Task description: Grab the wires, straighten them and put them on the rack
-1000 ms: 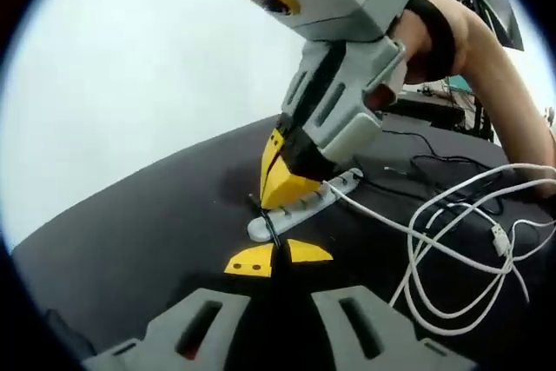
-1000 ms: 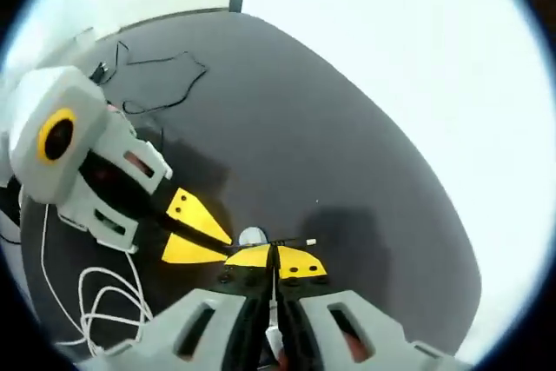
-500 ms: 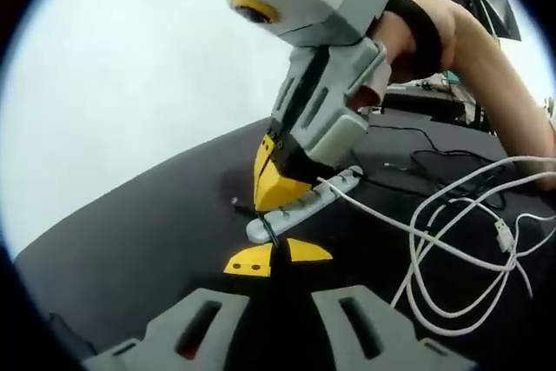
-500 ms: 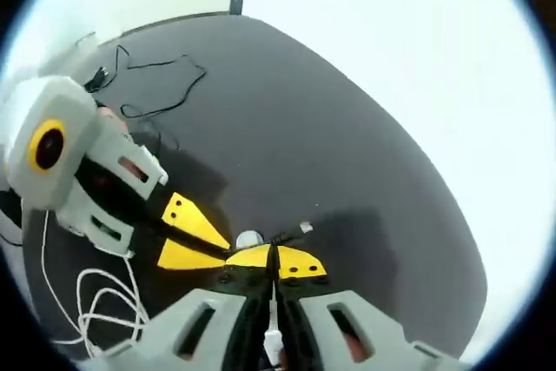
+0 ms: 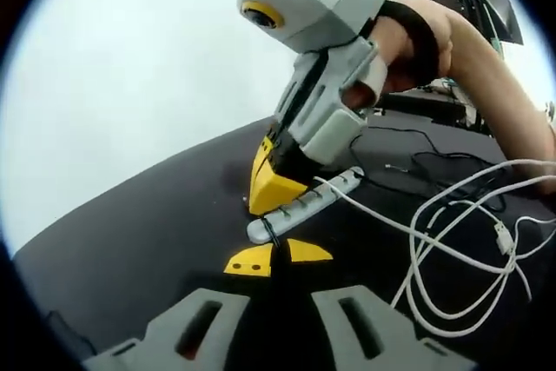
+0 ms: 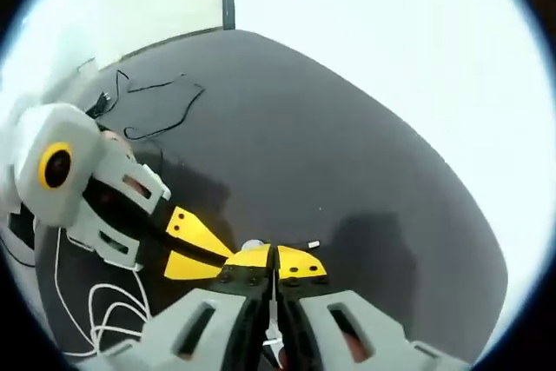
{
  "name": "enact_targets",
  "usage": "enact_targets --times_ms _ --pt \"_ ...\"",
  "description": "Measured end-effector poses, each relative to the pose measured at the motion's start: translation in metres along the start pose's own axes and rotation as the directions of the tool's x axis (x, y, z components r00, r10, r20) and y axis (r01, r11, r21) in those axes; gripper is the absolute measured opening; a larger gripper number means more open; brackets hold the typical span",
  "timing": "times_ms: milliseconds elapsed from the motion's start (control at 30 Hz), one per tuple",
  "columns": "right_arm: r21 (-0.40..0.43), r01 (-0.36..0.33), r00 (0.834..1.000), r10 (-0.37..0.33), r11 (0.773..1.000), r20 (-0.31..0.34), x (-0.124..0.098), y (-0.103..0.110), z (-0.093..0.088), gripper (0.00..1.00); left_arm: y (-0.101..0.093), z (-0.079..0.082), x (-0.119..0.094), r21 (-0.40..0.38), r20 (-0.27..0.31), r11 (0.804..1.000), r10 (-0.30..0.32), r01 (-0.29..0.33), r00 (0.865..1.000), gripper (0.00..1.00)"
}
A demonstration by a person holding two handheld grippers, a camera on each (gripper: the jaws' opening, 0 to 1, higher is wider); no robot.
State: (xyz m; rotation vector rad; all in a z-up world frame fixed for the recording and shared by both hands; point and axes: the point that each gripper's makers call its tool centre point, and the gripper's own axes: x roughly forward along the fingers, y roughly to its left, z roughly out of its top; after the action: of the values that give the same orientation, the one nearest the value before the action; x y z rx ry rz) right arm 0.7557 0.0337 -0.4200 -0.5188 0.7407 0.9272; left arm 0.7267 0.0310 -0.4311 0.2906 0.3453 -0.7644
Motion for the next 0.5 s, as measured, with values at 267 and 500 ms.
enact_targets --times_ms 267,500 --pt "0.069 -0.016 0.998 0.012 0.997 0.056 -0.022 -0.007 0.008 0.04 -0.001 0.000 0.000 -0.018 0.001 1.000 0.001 -0.001 1.000 0.06" --pt "0.123 -0.003 1.000 0.004 0.992 -0.008 -0.008 -0.006 -0.006 0.07 -0.002 0.000 0.000 -0.033 0.004 0.999 -0.002 0.002 1.000 0.06"
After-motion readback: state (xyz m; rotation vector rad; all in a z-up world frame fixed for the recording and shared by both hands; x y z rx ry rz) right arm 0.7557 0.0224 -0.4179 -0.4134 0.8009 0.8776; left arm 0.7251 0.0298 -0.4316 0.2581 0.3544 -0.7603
